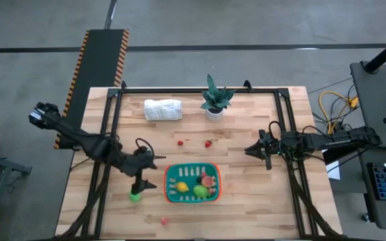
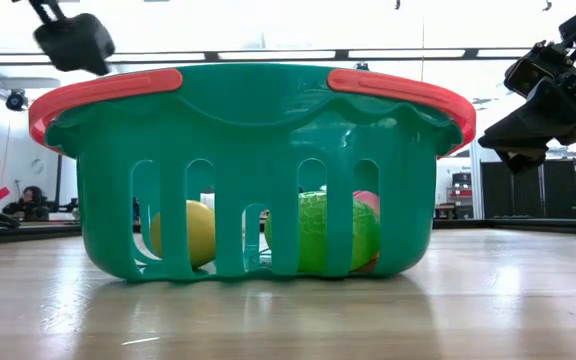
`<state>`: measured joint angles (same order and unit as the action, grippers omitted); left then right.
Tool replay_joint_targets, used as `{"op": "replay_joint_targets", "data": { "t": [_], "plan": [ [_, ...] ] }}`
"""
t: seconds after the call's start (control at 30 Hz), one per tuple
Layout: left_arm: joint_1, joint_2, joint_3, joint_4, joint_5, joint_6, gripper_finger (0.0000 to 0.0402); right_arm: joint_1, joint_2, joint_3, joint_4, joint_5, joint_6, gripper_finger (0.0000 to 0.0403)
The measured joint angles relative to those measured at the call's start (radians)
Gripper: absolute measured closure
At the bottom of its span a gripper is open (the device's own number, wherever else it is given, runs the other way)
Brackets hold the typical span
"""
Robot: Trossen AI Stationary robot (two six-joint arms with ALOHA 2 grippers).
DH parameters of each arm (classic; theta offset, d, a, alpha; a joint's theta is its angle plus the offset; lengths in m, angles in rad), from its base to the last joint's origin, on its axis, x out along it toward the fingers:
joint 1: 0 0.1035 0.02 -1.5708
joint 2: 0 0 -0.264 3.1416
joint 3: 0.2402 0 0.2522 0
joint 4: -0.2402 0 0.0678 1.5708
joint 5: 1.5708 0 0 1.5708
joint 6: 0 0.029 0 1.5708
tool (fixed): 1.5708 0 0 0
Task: Pick and placing Produce into tupperware
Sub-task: Put the green pear into the blue bin
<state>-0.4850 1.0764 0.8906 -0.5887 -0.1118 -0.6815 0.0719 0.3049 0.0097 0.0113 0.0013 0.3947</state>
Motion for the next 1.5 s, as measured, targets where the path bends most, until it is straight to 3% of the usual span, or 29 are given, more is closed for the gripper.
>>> {"op": "replay_joint_targets", "data": {
  "t": [0.33, 0.63, 0.73, 0.9, 1.5],
  "plan": [
    [-0.077, 0.073, 0.079, -0.231, -0.055, -0.051, 0.0016, 0.0, 0.011, 0.0, 0.0, 0.0, 0.006, 0.0339],
    [-0.2, 0.261, 0.276, -0.732, -0.076, -0.415, 0.0016, 0.0, 0.012, 0.0, 0.001, 0.0, 0.006, 0.0339],
    [-0.238, 0.314, 0.287, -0.81, -0.052, -0.557, 0.0016, 0.0, 0.012, 0.0, 0.001, 0.0, 0.002, 0.0339],
    [-0.263, 0.377, 0.287, -0.815, 0.034, -0.696, 0.0016, 0.0, 0.012, 0.0, 0.001, 0.001, -0.002, 0.0339],
    [-0.281, 0.465, 0.321, -0.756, 0.151, -0.675, 0.0016, 0.0, 0.012, 0.0, 0.001, 0.001, -0.006, 0.0339]
  ]
}}
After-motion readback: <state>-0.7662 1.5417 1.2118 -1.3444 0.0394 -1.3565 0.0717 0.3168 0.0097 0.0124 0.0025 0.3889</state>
